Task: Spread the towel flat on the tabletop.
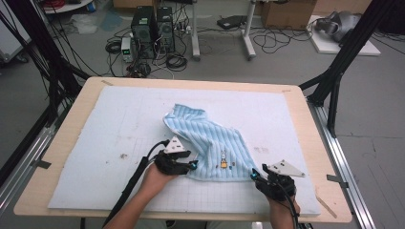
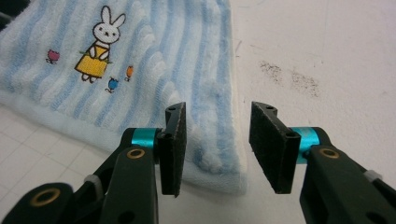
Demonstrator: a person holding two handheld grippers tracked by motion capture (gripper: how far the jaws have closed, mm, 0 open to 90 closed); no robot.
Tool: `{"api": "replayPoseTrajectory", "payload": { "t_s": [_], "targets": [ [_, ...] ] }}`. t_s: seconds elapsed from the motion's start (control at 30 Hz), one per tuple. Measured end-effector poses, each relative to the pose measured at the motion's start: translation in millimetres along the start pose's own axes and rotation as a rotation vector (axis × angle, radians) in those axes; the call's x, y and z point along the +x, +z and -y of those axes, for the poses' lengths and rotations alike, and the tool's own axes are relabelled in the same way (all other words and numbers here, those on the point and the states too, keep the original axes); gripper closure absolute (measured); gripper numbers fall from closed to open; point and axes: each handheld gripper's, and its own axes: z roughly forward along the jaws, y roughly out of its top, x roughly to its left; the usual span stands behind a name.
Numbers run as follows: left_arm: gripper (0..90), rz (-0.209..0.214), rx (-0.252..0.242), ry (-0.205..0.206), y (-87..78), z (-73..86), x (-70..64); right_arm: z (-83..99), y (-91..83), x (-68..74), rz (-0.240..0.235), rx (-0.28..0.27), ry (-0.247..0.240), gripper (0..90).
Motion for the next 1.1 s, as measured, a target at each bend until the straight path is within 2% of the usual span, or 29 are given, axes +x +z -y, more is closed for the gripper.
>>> {"api": "replayPoseTrajectory", "payload": {
  "t_s": [0.07, 0.1, 0.13, 0.23, 0.27, 0.33, 0.5, 0.6, 0.87, 1.0, 1.1],
  "targets": [
    [51.3, -0.028, -0.005, 0.038, 0.3, -1.3, -5.6, 0.1, 0.7, 0.0, -0.004, -0.005, 0.001, 54.3],
    [53.3, -0.023, -0.004, 0.034, 0.1, -1.4, -6.6, 0.1, 1.2, -0.2, -0.006, -0.003, 0.001, 53.3],
    [59.1, -0.003, -0.002, 0.027, -0.3, -1.2, -7.6, 0.0, 1.6, 0.4, -0.008, 0.001, 0.007, 53.0],
    [82.3, 0.038, -0.004, 0.046, -0.8, -0.4, -11.9, -1.1, 3.0, 2.0, -0.013, -0.001, 0.004, 52.7],
    [85.6, 0.044, -0.005, 0.026, -1.1, -0.2, -11.5, -1.4, 3.4, 3.0, -0.016, 0.000, 0.004, 52.7],
    [87.0, 0.061, 0.012, 0.002, -4.4, 0.1, -6.7, -2.2, 5.4, 4.7, -0.019, 0.002, -0.001, 52.7],
    [87.3, 0.022, 0.031, -0.029, -24.4, 12.4, 6.6, -6.3, 9.8, 9.5, -0.027, 0.000, -0.005, 52.7],
    [87.4, 0.009, 0.002, -0.074, -39.6, 24.0, 11.3, -8.3, 13.9, 14.4, -0.035, 0.003, -0.012, 52.8],
    [87.4, -0.008, -0.041, -0.141, -78.4, 52.8, 12.8, -17.1, 26.3, 29.5, -0.062, 0.011, -0.027, 52.8],
    [87.4, -0.019, -0.051, -0.159, -92.9, 66.7, 12.7, -20.7, 32.8, 35.9, -0.073, 0.022, -0.032, 52.7],
    [87.6, -0.017, -0.063, -0.189, -100.8, 76.9, 13.8, -22.8, 37.2, 40.3, -0.077, 0.028, -0.030, 52.7]
  ]
}}
